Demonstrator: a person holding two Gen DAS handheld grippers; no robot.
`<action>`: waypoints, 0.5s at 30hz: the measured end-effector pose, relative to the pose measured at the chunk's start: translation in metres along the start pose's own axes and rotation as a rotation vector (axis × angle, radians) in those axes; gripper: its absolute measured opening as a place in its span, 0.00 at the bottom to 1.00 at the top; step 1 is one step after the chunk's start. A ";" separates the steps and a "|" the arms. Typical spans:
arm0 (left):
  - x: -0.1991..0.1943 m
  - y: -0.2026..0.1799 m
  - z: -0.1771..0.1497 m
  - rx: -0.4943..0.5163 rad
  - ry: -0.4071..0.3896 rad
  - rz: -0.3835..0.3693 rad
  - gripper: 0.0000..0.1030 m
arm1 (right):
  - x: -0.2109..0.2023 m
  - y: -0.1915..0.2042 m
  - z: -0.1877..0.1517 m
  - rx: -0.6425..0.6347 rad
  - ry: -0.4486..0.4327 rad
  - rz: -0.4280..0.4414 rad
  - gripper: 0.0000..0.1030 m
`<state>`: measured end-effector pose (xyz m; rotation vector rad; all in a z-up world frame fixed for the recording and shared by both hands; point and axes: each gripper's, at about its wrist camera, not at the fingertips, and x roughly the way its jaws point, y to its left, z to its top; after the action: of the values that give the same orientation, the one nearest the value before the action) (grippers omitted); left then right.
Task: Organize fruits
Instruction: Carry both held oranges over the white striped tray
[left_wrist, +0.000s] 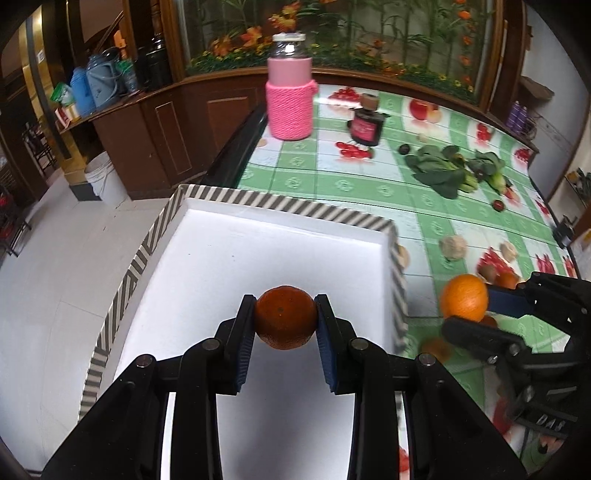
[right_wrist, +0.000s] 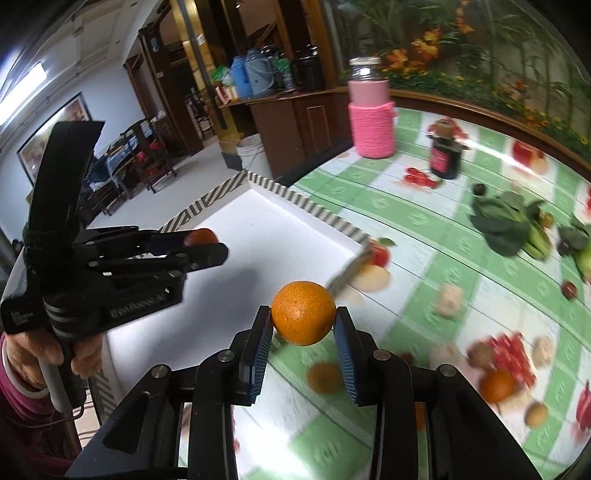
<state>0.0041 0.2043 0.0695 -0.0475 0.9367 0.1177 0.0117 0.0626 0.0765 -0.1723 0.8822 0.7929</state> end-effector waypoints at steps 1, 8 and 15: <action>0.004 0.003 0.002 -0.007 0.006 0.002 0.28 | 0.006 0.002 0.004 -0.006 0.006 0.001 0.34; 0.031 0.023 0.013 -0.057 0.035 0.026 0.28 | 0.048 0.010 0.025 -0.043 0.051 0.003 0.34; 0.051 0.035 0.015 -0.091 0.069 0.039 0.28 | 0.081 0.012 0.034 -0.077 0.095 0.004 0.36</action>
<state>0.0418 0.2445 0.0372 -0.1177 1.0008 0.1961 0.0547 0.1305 0.0403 -0.2777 0.9427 0.8284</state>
